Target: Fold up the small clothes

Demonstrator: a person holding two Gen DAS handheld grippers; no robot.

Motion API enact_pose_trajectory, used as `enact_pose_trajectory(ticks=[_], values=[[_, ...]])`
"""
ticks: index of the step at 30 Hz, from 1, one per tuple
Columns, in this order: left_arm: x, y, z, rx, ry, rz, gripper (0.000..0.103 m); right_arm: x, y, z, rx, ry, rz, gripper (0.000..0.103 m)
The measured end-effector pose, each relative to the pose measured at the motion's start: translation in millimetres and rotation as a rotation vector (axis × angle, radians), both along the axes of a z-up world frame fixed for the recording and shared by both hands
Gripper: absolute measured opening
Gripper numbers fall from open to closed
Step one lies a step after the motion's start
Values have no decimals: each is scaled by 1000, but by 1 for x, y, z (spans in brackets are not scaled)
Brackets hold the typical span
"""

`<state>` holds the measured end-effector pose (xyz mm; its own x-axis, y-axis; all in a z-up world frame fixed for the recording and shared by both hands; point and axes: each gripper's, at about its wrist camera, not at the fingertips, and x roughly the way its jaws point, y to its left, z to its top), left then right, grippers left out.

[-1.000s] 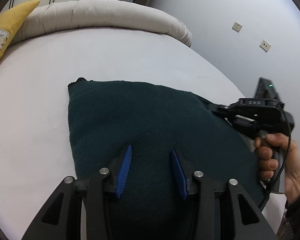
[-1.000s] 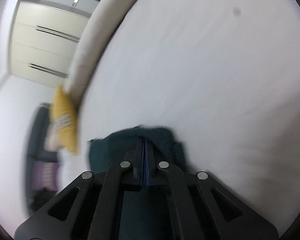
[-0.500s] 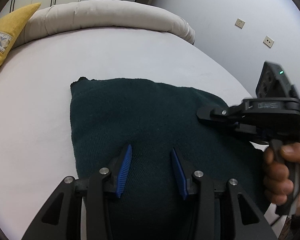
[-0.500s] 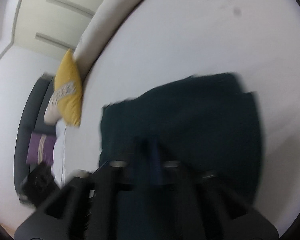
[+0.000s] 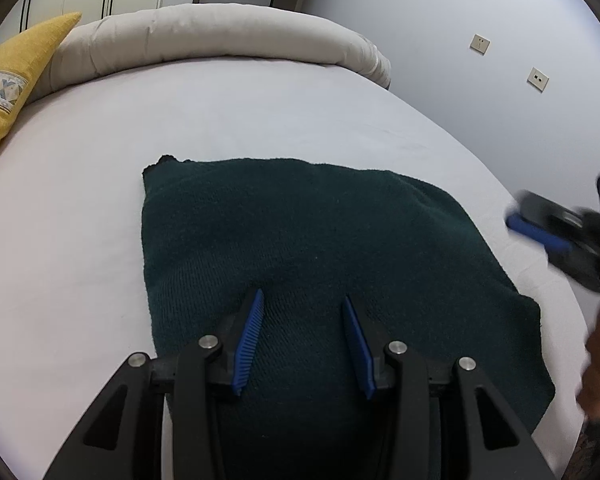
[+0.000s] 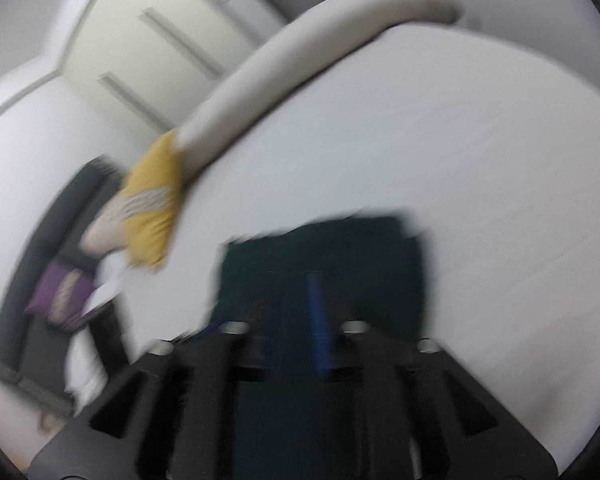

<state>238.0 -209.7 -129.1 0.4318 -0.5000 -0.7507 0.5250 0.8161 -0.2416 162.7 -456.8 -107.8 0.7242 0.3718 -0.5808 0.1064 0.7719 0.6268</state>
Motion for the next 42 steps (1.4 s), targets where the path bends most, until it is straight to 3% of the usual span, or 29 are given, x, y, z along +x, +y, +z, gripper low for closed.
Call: enact_pose_trajectory(ticks=[1,2,4,8,11,17,20,21,23,25,27,29,31,34,36,39,42], values=[[-1,-1,1,2,0,1,45,-10,-2,-4,20,22,37,64],[-1,-1,1,4,0,2,45,-13,5,-15,34,67,56,63],[-2,-2,1,11,-4,3,45,-15,12,-34,34,107,63,58],[-3,-1,-1,9,-11,-1,45,-43,9,-60,121,62,38,46],[-1,0,-2,5,-13,-3,45,-62,10,-64,95,85,48,35],[0,1,-1,9,-7,-17,45,-108,-6,-72,90,114,26,32],[-2,12,14,-12,39,13,46,-119,-4,-46,26,164,-40,39],[-6,17,19,-19,42,32,45,-124,-2,-36,59,116,-22,39],[-21,29,30,-39,27,68,44,-128,3,-23,88,58,1,57],[-39,37,34,-71,19,76,44,-114,19,-26,98,57,38,57],[-57,36,29,-48,6,64,43,-100,33,-44,131,91,75,57],[-71,29,22,11,-34,47,43,-91,38,-69,124,168,85,52],[-73,24,12,64,-38,37,45,-95,38,-85,127,161,76,45],[-70,28,7,66,-19,27,46,-113,27,-88,151,163,70,41],[-72,28,6,79,-24,14,46,-122,20,-87,117,184,63,31],[-76,39,17,41,-7,21,46,-137,5,-71,85,197,24,34],[-72,62,34,-35,-21,78,48,-153,-27,-34,12,137,-54,57]])
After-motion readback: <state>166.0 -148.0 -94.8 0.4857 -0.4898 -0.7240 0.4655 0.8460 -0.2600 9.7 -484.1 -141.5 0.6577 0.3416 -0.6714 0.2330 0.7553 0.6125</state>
